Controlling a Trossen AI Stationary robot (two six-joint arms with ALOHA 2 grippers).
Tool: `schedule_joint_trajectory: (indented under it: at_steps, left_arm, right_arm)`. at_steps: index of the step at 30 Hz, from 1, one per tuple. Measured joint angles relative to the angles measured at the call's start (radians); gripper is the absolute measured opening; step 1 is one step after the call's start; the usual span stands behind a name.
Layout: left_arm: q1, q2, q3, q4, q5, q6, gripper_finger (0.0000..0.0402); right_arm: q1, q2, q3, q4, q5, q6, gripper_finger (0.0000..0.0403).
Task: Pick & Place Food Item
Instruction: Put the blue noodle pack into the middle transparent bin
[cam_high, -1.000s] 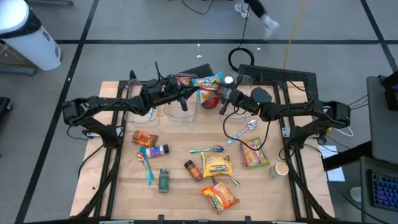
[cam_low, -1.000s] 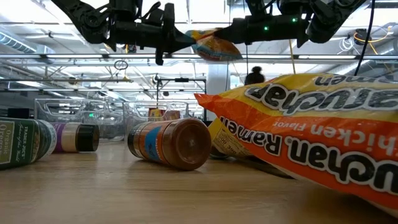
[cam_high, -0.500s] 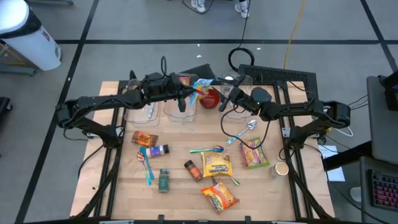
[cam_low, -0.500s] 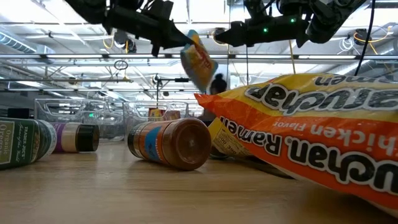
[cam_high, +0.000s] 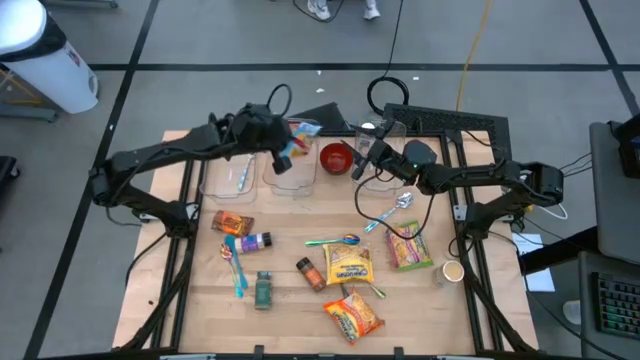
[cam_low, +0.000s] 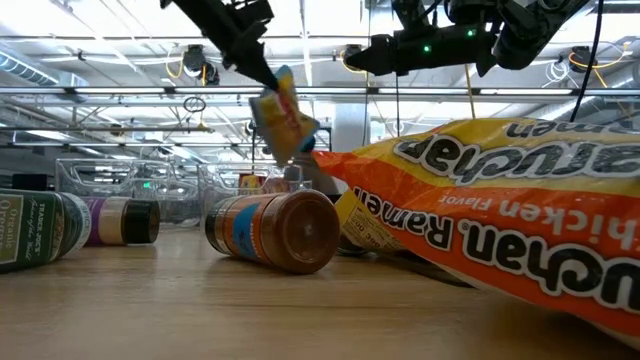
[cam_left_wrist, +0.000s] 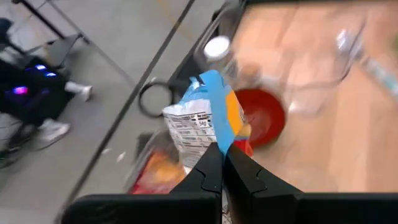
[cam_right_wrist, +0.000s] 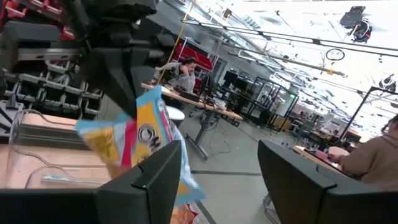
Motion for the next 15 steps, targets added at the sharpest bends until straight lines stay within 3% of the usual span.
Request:
schedule_joint_trajectory:
  at_steps: [7, 15]
  left_arm:
    - [0.004, 0.0, 0.135, -0.244, -0.165, 0.194, 0.0]
    - [0.059, 0.01, 0.18, -0.328, -0.179, 0.384, 0.0]
  right_arm:
    - [0.0, 0.0, 0.0, 0.0, 0.0, 0.0, 0.0202]
    - [0.0, 0.0, 0.0, 0.0, -0.003, 0.009, 0.0205]
